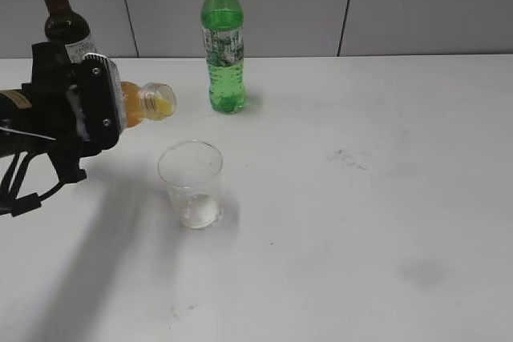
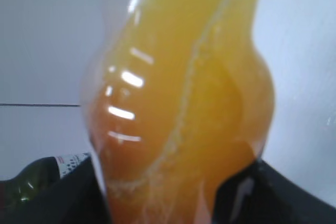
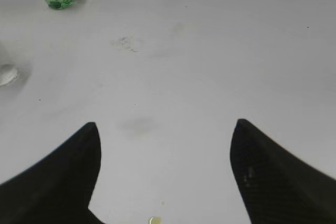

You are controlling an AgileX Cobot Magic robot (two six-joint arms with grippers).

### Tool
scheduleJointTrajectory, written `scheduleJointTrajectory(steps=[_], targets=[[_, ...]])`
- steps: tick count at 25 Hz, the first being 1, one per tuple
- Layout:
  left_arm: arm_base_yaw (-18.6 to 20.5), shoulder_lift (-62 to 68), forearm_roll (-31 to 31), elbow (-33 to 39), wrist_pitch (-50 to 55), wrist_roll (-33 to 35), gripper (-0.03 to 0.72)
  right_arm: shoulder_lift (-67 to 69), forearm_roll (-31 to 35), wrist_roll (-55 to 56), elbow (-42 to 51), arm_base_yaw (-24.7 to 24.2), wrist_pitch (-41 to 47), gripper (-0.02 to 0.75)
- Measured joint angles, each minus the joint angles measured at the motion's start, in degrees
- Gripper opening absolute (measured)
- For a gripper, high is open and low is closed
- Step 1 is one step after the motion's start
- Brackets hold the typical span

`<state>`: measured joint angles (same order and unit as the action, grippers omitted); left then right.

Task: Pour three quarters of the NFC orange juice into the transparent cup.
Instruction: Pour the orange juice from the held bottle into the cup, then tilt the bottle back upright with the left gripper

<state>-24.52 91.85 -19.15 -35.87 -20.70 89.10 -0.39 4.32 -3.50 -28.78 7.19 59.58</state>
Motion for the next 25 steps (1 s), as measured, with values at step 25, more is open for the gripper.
scheduleJointTrajectory(steps=[25], targets=[[-1.7, 2.7, 0.8, -0.1, -8.3, 9.0, 0.480, 0.0, 0.0, 0.0, 0.0, 0.0, 0.0, 0.589]])
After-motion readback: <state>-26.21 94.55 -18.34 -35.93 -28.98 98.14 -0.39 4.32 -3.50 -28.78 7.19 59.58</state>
